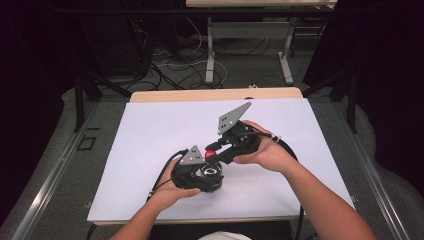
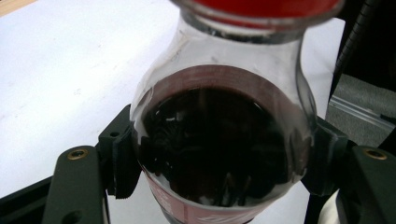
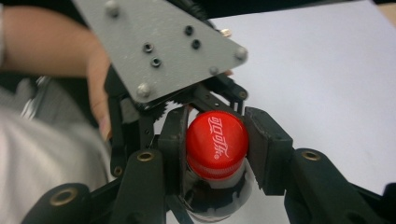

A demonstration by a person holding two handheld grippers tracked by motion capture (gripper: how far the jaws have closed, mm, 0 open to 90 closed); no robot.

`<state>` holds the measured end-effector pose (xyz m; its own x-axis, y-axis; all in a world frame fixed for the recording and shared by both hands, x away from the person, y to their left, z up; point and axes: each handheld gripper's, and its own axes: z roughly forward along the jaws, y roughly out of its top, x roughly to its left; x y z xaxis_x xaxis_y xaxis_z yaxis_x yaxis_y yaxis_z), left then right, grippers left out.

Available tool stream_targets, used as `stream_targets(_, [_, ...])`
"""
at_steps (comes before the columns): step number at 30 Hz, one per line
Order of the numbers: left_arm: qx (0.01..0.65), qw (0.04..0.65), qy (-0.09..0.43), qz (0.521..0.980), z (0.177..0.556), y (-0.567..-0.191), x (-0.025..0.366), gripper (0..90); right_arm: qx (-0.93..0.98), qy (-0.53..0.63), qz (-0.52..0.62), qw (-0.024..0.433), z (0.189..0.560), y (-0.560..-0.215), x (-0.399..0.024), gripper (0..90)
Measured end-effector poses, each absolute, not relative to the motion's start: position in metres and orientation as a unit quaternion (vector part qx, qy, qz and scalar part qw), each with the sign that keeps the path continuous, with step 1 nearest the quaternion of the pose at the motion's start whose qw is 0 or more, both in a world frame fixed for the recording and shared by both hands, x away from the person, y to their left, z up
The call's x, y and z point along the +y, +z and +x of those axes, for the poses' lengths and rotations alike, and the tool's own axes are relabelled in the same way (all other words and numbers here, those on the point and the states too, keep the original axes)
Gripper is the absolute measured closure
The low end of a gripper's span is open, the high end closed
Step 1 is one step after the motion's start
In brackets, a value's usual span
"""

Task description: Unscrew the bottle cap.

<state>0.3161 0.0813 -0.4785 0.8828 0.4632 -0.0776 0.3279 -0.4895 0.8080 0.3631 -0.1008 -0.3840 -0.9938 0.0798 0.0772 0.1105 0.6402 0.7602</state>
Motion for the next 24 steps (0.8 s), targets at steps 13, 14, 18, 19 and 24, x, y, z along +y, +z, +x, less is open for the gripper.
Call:
stream_targets(13, [0.235, 0.455, 0.077, 0.855, 0.319, -0.477, 0.084, 29.9, -0.891, -0.444, -0.088, -0.028, 0.355, -0.377, -0.102, 43.6])
stream_targets(14, [0.237, 0.456, 0.079, 0.854, 0.319, -0.477, 0.084, 30.0, -0.891, -0.442, -0.100, -0.037, 0.353, -0.376, -0.102, 43.6])
stream_targets(18, [0.241, 0.455, 0.081, 0.853, 0.319, -0.476, 0.085, 29.9, -0.886, -0.433, -0.152, -0.060, 0.342, -0.375, -0.099, 43.8])
stream_targets(19, [0.239, 0.451, 0.078, 0.856, 0.319, -0.476, 0.085, 30.0, -0.884, -0.431, -0.167, -0.067, 0.338, -0.375, -0.098, 44.2])
stream_targets(24, [0.247, 0.455, 0.082, 0.852, 0.319, -0.477, 0.083, 30.0, -0.874, -0.416, -0.234, -0.087, 0.328, -0.376, -0.093, 47.4])
